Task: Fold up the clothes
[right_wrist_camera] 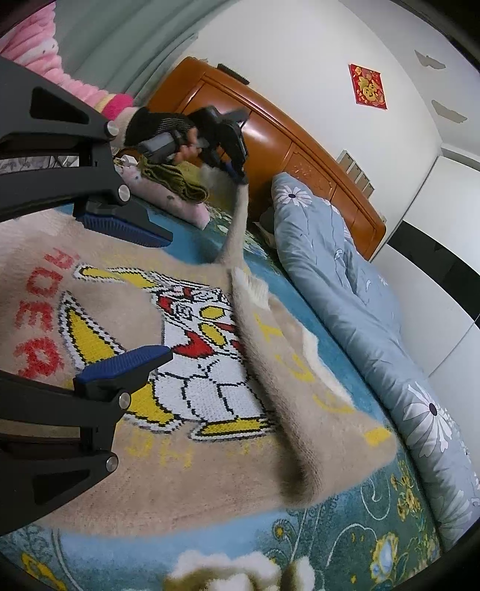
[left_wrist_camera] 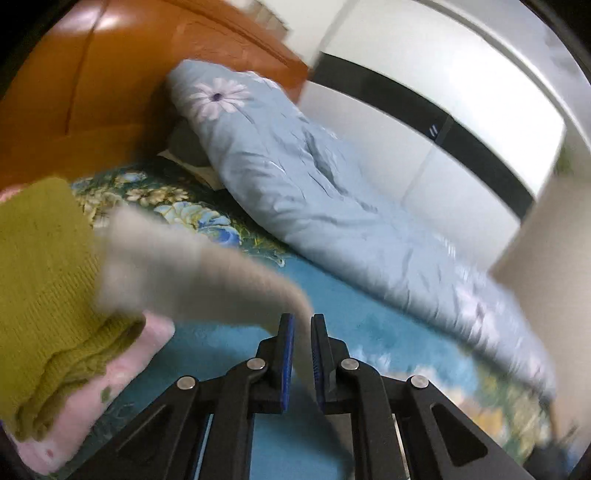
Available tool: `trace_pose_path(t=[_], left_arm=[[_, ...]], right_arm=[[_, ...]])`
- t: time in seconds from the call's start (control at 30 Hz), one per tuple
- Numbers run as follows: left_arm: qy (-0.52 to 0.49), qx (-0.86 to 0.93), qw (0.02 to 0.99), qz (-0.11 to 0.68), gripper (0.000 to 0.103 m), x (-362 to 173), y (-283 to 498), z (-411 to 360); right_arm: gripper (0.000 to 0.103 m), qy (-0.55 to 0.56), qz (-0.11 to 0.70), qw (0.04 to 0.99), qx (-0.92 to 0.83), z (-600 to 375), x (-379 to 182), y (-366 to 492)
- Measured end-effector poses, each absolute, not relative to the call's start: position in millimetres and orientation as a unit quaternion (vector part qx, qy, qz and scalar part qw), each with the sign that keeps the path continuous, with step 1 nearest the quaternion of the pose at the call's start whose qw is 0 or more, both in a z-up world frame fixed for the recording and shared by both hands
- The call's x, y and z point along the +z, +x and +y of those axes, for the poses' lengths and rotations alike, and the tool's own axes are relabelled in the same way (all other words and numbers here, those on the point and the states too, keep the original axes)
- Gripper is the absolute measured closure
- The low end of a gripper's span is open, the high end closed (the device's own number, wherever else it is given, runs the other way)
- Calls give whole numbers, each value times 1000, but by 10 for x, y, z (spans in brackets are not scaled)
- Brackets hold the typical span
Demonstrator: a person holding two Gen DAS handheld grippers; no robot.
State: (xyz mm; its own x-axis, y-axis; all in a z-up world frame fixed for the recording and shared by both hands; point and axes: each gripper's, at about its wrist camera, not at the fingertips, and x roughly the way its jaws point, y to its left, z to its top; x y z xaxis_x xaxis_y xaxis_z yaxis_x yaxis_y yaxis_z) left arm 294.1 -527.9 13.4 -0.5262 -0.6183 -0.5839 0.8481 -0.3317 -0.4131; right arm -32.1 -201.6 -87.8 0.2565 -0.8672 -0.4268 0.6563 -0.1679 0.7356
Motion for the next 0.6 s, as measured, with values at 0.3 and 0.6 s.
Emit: trace_pose_path(t=[0.3, 0.6], left_arm=[[183, -712, 489, 469, 92, -618, 3391, -5478], [191, -735, 493, 425, 31, -95, 3015, -5846]], right_arm=[[46, 475, -104, 637, -599, -2017, -863, -295], [46, 483, -95, 634, -596, -2050, -919, -272]])
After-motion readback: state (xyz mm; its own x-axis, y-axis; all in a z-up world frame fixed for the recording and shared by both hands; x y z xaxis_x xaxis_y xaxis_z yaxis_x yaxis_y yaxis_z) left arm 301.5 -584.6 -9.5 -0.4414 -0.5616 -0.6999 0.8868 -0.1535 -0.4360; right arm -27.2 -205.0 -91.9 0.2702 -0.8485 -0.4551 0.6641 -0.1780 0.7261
